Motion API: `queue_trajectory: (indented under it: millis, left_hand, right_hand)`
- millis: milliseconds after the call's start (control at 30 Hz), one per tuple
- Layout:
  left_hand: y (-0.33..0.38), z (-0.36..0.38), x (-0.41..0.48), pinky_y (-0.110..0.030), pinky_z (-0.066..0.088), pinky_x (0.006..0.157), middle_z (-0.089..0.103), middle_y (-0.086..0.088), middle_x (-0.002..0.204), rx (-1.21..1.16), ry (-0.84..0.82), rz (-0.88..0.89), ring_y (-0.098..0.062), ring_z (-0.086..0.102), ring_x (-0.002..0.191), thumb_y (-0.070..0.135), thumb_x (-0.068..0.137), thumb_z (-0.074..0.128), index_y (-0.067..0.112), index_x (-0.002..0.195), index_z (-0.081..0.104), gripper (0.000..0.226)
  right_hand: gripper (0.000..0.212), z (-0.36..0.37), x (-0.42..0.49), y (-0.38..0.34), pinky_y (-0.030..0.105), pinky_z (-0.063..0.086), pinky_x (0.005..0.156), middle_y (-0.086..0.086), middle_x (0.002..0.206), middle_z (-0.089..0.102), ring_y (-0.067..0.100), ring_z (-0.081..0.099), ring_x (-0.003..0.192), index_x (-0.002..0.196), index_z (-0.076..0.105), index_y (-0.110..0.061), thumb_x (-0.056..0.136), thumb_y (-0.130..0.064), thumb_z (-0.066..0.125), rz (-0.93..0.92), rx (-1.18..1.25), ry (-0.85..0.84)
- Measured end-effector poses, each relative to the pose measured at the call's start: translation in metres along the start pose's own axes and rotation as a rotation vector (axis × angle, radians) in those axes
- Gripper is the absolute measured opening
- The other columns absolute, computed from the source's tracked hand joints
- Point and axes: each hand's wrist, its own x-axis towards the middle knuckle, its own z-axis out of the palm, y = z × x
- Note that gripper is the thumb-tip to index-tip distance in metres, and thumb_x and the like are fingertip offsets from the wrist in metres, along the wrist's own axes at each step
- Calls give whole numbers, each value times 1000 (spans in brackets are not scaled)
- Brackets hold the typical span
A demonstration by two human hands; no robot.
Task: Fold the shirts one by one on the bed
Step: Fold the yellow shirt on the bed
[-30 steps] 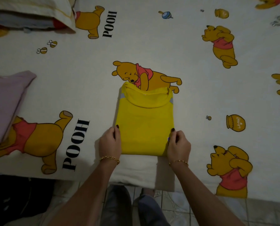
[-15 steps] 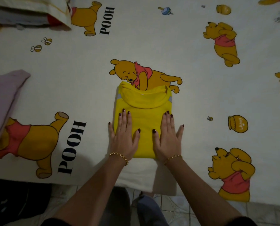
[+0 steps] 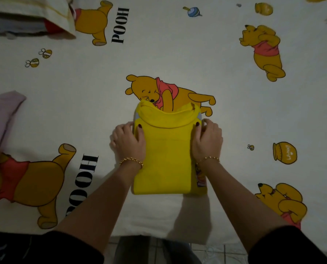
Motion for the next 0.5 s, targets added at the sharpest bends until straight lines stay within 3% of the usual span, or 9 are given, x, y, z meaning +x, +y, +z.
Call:
queue_trajectory:
  millis: [67, 167, 267, 333, 400, 500]
  left_hand:
    - [0, -2, 5, -37, 41, 82, 57, -10, 108, -70, 2, 3, -27, 53, 102, 36, 95, 48, 11, 109, 59, 31]
    - [4, -13, -1, -31, 41, 67, 60, -3, 93, -77, -56, -74, -20, 55, 83, 45, 94, 47, 13, 100, 57, 35]
    - [8, -24, -17, -28, 31, 58, 52, 0, 78, 10, -278, -158, -18, 48, 74, 52, 94, 42, 12, 90, 55, 43]
    - [11, -34, -25, -28, 31, 60, 52, -1, 80, -117, -457, -220, -21, 49, 78, 49, 96, 41, 10, 93, 57, 43]
    - [14, -48, -30, -28, 32, 64, 52, -2, 89, -304, -580, -287, -19, 47, 87, 44, 98, 39, 14, 107, 55, 34]
    - [13, -72, -42, -26, 33, 67, 50, 1, 95, -414, -601, -261, -15, 46, 88, 38, 100, 39, 21, 111, 51, 24]
  right_hand:
    - [35, 0, 6, -4, 35, 41, 73, 8, 95, 60, 25, 54, 90, 106, 56, -11, 99, -40, 38, 106, 46, -27]
    - [41, -5, 1, -11, 31, 36, 63, 6, 83, 56, 23, 50, 75, 98, 53, -9, 99, -46, 35, 214, 24, -138]
    - [48, -10, -14, -8, 32, 34, 66, 6, 76, 50, 24, 47, 75, 75, 45, -12, 97, -53, 34, 316, 27, -339]
    - [46, -18, -22, -9, 32, 32, 68, 5, 75, 47, 23, 45, 77, 68, 39, -16, 97, -52, 38, 390, 168, -464]
    - [42, -30, -30, -13, 33, 32, 68, 11, 81, 50, 24, 45, 83, 70, 43, -13, 97, -46, 44, 414, 312, -517]
    - [45, -60, -47, -24, 38, 37, 72, 26, 96, 57, 28, 50, 85, 97, 54, 8, 97, -37, 49, 341, 390, -492]
